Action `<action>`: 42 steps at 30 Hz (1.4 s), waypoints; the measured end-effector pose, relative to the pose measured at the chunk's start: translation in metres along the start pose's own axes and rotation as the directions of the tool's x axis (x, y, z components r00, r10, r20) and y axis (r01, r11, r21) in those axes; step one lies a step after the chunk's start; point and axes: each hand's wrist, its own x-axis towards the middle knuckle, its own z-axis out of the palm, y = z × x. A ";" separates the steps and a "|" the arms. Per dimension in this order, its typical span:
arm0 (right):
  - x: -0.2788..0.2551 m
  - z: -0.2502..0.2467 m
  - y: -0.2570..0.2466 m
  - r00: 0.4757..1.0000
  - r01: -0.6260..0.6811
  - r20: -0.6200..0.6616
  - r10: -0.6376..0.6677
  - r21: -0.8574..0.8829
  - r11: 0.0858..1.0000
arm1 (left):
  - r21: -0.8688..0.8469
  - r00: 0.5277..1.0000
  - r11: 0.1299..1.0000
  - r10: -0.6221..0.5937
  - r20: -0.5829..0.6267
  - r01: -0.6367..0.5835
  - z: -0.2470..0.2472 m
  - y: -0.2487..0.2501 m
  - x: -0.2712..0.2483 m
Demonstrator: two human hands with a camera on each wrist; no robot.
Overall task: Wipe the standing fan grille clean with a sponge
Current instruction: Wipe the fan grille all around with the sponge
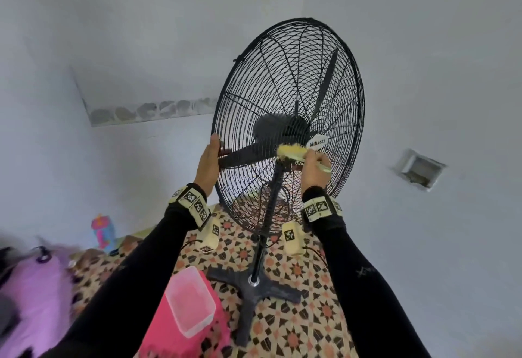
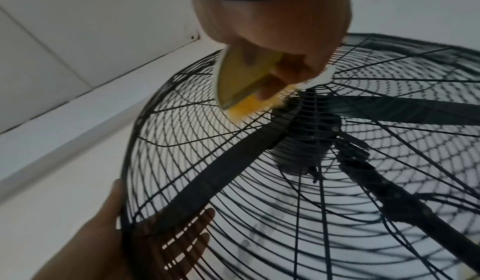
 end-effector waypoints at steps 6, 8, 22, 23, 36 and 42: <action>-0.030 0.004 0.010 0.848 0.197 0.522 -0.093 -0.147 0.969 | -0.022 1.000 1.000 -0.006 0.029 0.007 -0.003 -0.011 0.007; -0.025 -0.001 0.007 0.888 0.137 0.457 -0.047 -0.164 0.977 | 0.012 0.998 1.000 -0.028 0.047 0.027 -0.007 -0.019 0.013; -0.071 0.018 -0.004 0.986 0.039 0.161 -0.034 -0.027 0.999 | 0.092 0.976 0.996 -0.002 0.216 -0.019 -0.018 0.000 0.006; -0.071 0.019 -0.008 0.999 0.031 0.042 -0.031 0.000 1.000 | 0.097 0.971 0.995 -0.019 0.239 -0.004 -0.019 0.003 0.005; -0.134 0.044 0.011 0.955 0.271 -0.092 -0.282 -0.114 0.956 | 0.196 0.891 0.980 -0.104 0.443 0.017 -0.046 0.014 0.016; -0.163 0.065 0.017 0.897 0.428 0.214 -0.388 -0.190 0.884 | 0.194 0.880 0.981 -0.096 0.466 0.005 -0.050 0.014 0.020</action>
